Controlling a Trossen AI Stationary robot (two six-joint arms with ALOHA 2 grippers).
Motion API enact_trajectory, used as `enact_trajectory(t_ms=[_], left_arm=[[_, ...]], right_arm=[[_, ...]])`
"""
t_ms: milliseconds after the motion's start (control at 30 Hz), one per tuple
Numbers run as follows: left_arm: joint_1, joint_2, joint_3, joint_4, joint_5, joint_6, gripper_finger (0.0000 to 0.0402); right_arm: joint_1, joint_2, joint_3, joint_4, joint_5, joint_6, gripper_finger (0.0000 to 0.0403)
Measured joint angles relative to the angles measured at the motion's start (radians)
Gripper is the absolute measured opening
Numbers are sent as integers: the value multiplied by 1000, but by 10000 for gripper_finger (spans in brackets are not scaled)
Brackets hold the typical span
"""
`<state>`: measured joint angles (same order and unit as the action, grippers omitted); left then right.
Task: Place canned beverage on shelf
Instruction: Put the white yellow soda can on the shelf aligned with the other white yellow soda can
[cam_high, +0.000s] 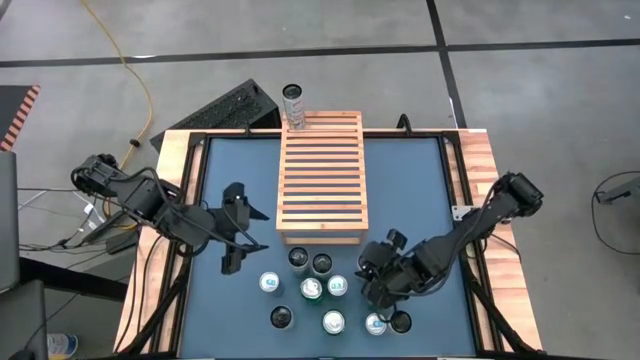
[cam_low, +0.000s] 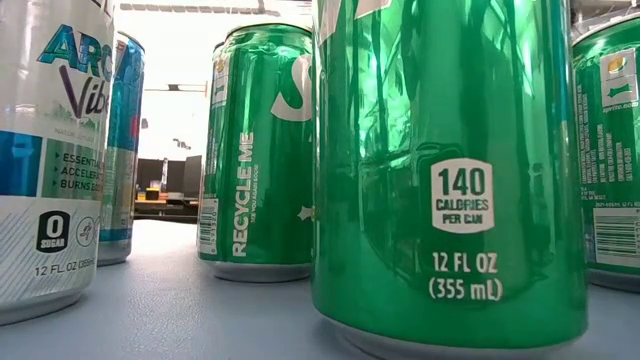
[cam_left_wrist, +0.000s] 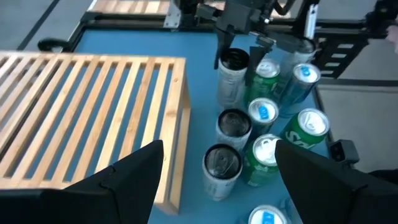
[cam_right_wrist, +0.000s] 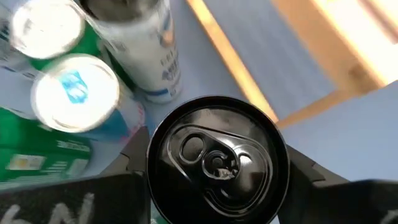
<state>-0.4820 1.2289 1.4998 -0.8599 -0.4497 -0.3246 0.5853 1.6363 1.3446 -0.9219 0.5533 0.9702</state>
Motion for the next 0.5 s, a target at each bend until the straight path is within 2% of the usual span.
enact_trajectory(t_ms=[167,300,500], left_arm=[[7,0,0,24,43,17,296],[31,0,0,34,145,25,296],[84,0,0,183,324,120,296]], right_arm=[[-15,0,155,-139,26,-100,191],[-28,0,333,-232,25,-225,191],[-53,-1,658,-256,21,-531,191]])
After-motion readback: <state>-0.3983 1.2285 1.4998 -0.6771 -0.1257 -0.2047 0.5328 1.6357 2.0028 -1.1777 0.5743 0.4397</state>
